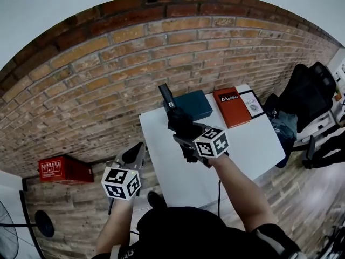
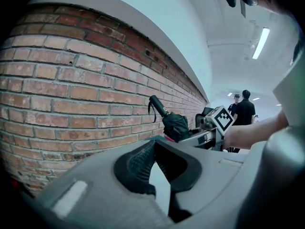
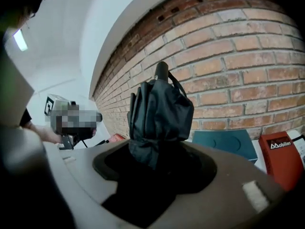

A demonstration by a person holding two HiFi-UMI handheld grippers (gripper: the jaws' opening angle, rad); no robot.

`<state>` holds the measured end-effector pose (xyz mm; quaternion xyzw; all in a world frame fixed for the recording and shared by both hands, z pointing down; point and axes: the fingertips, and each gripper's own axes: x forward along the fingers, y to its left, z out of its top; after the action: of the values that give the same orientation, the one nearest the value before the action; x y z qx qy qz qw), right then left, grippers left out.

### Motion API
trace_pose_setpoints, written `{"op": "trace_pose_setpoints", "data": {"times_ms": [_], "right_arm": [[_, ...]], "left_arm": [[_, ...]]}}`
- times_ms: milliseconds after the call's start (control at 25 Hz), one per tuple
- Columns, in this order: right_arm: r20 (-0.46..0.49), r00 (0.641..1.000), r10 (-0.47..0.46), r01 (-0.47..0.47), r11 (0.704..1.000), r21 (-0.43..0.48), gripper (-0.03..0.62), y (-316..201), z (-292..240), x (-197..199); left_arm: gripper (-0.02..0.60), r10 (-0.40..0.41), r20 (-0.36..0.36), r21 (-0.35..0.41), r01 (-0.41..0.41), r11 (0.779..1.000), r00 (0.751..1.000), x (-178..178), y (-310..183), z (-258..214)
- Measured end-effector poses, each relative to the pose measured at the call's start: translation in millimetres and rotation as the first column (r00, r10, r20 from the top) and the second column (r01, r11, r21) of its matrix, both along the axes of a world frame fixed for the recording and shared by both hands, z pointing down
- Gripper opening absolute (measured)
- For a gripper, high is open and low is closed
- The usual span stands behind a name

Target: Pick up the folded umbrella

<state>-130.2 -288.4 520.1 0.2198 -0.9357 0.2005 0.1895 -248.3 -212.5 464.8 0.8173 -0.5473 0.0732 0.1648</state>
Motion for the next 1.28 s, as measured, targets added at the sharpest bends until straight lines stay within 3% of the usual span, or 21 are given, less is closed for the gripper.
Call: {"op": "trace_pose_setpoints", "data": {"times_ms": [400,800,1000,1280], "right_arm": [[0.216,0.974,0.074,-0.106,0.984,0.142,0.261,9,-102,50],[0.356,0.921,0.158,-0.262,0.927,0.268,0.261,42,-154,111],[0.369,0.916,0.16,-0.291,0.897,0.334,0.261,59,-156,127],[0.369,0.904,0.215,-0.338,0.888,0.312,0.261,64,-143,133]], "left_arm": [[0.006,-0.008,0.007,0.064,0.007,0.998,1.0,-7,-4,-37],[0.006,-0.018,0.015,0.105,0.017,0.994,1.0,-22,-3,-58],[0.006,-0.028,0.011,0.095,0.027,0.995,1.0,-31,-3,-55],[0.006,-0.016,0.011,0.1,0.015,0.995,1.0,-28,-6,-54]]}}
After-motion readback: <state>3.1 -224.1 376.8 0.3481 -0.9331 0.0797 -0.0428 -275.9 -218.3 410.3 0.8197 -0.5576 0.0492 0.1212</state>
